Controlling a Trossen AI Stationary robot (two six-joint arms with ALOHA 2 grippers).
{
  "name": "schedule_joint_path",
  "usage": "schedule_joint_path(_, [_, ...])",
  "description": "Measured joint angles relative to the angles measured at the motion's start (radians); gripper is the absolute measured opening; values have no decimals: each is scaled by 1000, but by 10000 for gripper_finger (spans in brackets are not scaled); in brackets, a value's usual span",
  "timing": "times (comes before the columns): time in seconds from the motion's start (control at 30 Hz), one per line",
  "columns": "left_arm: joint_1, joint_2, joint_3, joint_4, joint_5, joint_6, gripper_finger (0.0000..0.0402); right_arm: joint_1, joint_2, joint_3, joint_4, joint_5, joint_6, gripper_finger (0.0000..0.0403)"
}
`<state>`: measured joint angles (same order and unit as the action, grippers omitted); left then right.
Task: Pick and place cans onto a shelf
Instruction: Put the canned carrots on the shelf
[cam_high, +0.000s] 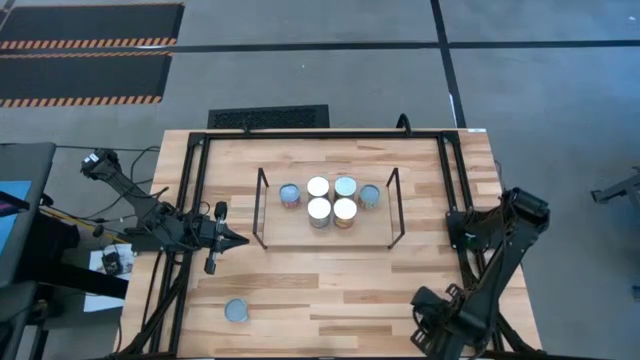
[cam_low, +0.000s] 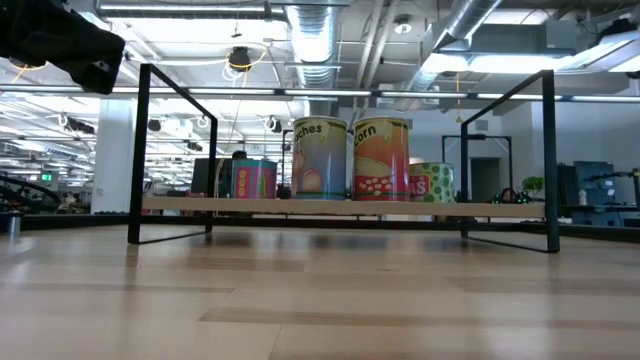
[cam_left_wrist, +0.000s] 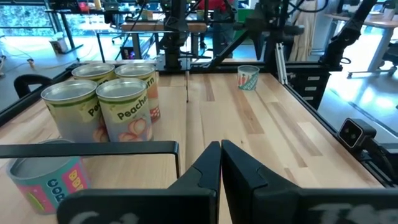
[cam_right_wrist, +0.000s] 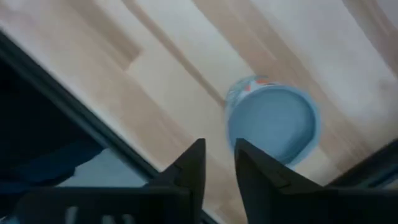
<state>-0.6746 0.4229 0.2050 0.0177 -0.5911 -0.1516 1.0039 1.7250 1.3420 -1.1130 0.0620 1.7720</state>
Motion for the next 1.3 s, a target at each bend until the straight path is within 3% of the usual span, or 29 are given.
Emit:
schedule_joint_path(0.27, [0, 0, 0, -1, 0, 0, 2, -56, 80, 0, 1, -88, 28, 176])
schedule_joint_path(0.43, [0, 0, 0, -2, 0, 0, 2, -87, 137, 0, 0, -139, -20, 181])
schedule_joint_path(0.63, [0, 0, 0, -2, 0, 0, 2, -117, 175, 3, 4, -203, -137, 135])
schedule_joint_path(0.87, [0, 0, 0, -2, 0, -1, 2, -144, 174, 43, -45, -182, -260, 19])
schedule_joint_path(1.07, [0, 0, 0, -2, 0, 0, 2, -153, 174, 179, -54, -92, -437, 28])
schedule_joint_path(1.3, [0, 0, 0, -2, 0, 0, 2, -229, 173, 378, -57, 119, -811, 10])
